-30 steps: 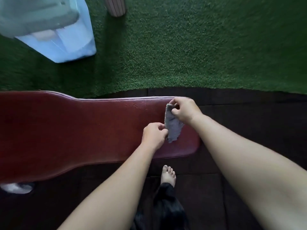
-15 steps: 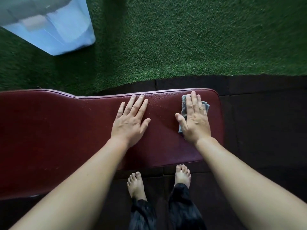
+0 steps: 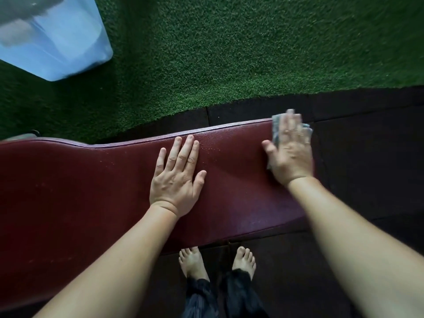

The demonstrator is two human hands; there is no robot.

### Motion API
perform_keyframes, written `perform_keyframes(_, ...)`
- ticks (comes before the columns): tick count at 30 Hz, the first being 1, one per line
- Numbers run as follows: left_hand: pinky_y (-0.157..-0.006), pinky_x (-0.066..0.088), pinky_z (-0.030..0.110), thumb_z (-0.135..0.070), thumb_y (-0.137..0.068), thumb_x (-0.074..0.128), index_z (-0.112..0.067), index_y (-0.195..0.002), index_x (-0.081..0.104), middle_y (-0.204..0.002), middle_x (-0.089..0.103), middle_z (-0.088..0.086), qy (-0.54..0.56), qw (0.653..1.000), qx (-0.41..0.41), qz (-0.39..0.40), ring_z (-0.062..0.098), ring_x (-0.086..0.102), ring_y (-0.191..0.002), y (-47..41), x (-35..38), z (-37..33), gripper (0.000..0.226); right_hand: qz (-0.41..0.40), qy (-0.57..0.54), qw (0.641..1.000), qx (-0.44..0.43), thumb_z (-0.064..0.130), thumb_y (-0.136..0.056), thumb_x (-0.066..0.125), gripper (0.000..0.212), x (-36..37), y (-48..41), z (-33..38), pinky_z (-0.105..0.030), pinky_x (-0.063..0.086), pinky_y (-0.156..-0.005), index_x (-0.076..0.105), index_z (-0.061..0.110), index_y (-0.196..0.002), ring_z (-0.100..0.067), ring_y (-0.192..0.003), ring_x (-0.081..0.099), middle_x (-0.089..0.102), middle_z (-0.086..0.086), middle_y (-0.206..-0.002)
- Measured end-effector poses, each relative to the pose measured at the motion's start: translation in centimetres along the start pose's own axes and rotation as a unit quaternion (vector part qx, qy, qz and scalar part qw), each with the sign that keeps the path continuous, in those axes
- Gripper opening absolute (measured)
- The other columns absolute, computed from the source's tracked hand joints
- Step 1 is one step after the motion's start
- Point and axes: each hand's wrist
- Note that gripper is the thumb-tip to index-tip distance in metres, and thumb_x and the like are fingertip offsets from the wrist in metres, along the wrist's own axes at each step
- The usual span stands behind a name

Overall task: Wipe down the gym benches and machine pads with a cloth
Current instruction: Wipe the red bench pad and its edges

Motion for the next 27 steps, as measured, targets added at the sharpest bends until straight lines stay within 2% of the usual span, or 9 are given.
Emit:
perform_keyframes(3, -0.128, 0.015, 0.051, -0.05, -0.104, 0.031, -0.018, -0.165, 0.023, -0.174, 0.015, -0.002, -0.012, 1.0, 0.002, -0.006, 0.02, 0.011, -0.161, -0.1, 0.2, 0.0, 0.069, -0.025, -0.015, 0.994, 0.102, 0.065, -0.098, 0.025, 0.088, -0.1, -0.3, 2.8, -0.055, 0.007, -0.126, 0.015, 0.006, -0.162, -0.032, -0.159, 0.005, 0.008, -0.015, -0.171)
perform_keyframes(4, -0.128, 0.016, 0.052, -0.05, -0.104, 0.033, -0.018, -0.165, 0.024, -0.173, 0.016, -0.002, -0.013, 1.0, 0.001, -0.011, 0.02, 0.012, -0.16, -0.1, 0.2, 0.1, 0.069, -0.034, -0.015, 0.996, 0.083, 0.064, -0.098, 0.028, 0.087, 0.3, 0.1, 5.7, -0.055, 0.009, -0.126, 0.018, 0.006, -0.162, -0.034, -0.158, 0.008, 0.012, -0.016, -0.171)
perform_keyframes(6, -0.128, 0.017, 0.052, -0.05, -0.103, 0.035, -0.018, -0.164, 0.026, -0.173, 0.018, -0.002, -0.016, 1.0, 0.002, -0.017, 0.02, 0.014, -0.16, -0.1, 0.3, 0.2, 0.07, -0.013, -0.019, 0.999, -0.042, 0.061, -0.098, 0.033, 0.082, 1.4, 1.7, 10.9, -0.052, 0.009, -0.127, 0.026, 0.011, -0.161, -0.032, -0.158, 0.013, 0.019, -0.014, -0.17)
perform_keyframes(9, -0.128, 0.017, 0.053, -0.049, -0.102, 0.038, -0.018, -0.164, 0.027, -0.173, 0.02, -0.001, -0.006, 1.0, 0.004, -0.027, 0.021, 0.016, -0.16, -0.1, 0.3, 0.2, 0.07, 0.018, -0.033, 0.988, -0.152, 0.059, -0.098, 0.034, 0.076, 1.6, 1.5, 11.0, -0.045, 0.009, -0.128, 0.034, 0.014, -0.159, -0.025, -0.157, 0.021, 0.029, -0.007, -0.167)
perform_keyframes(12, -0.128, 0.016, 0.053, -0.048, -0.102, 0.038, -0.018, -0.164, 0.027, -0.173, 0.02, -0.001, -0.003, 1.0, 0.004, -0.029, 0.021, 0.016, -0.16, -0.1, 0.3, 0.1, 0.07, 0.015, -0.001, 0.995, -0.096, 0.06, -0.097, 0.033, 0.077, 0.4, -1.7, 4.2, -0.043, 0.007, -0.127, 0.032, 0.015, -0.16, -0.025, -0.156, 0.02, 0.03, -0.007, -0.167)
perform_keyframes(15, -0.128, 0.016, 0.053, -0.048, -0.103, 0.037, -0.018, -0.164, 0.026, -0.173, 0.019, -0.002, -0.005, 1.0, 0.004, -0.028, 0.021, 0.015, -0.16, -0.1, 0.4, 0.2, 0.069, 0.008, -0.007, 1.0, -0.022, 0.056, -0.1, 0.033, 0.079, -0.2, 0.5, -1.2, -0.044, 0.003, -0.128, 0.018, 0.012, -0.163, -0.025, -0.159, 0.007, 0.014, -0.009, -0.171)
perform_keyframes(20, -0.128, 0.014, 0.053, -0.048, -0.103, 0.036, -0.018, -0.165, 0.024, -0.173, 0.017, -0.003, -0.003, 1.0, 0.001, -0.021, 0.02, 0.012, -0.16, -0.1, 0.3, 0.1, 0.069, 0.039, -0.018, 0.998, 0.04, 0.058, -0.101, 0.027, 0.083, 1.3, 10.3, -1.3, -0.048, 0.003, -0.129, 0.009, 0.009, -0.164, -0.023, -0.159, -0.003, -0.001, -0.008, -0.173)
perform_keyframes(23, -0.128, 0.013, 0.053, -0.048, -0.104, 0.035, -0.018, -0.165, 0.024, -0.173, 0.017, -0.002, -0.005, 1.0, 0.003, -0.026, 0.02, 0.012, -0.16, -0.2, 0.2, 0.1, 0.069, 0.025, -0.015, 0.999, 0.046, 0.058, -0.101, 0.027, 0.082, 0.6, 5.1, -2.5, -0.047, 0.005, -0.129, 0.005, 0.011, -0.164, -0.024, -0.159, -0.002, -0.002, -0.009, -0.173)
perform_keyframes(27, -0.129, 0.011, 0.052, -0.05, -0.104, 0.032, -0.019, -0.165, 0.023, -0.173, 0.016, -0.003, -0.003, 1.0, 0.003, -0.024, 0.02, 0.01, -0.161, -0.1, 0.2, 0.0, 0.068, 0.0, -0.052, 0.991, 0.127, 0.061, -0.101, 0.023, 0.084, 0.4, 3.1, -2.7, -0.045, 0.009, -0.128, 0.003, 0.009, -0.164, -0.024, -0.159, 0.0, -0.002, -0.01, -0.173)
Point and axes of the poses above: each hand's wrist, its own y-axis away from the middle knuckle, its own x-axis out of the palm, z = x × y
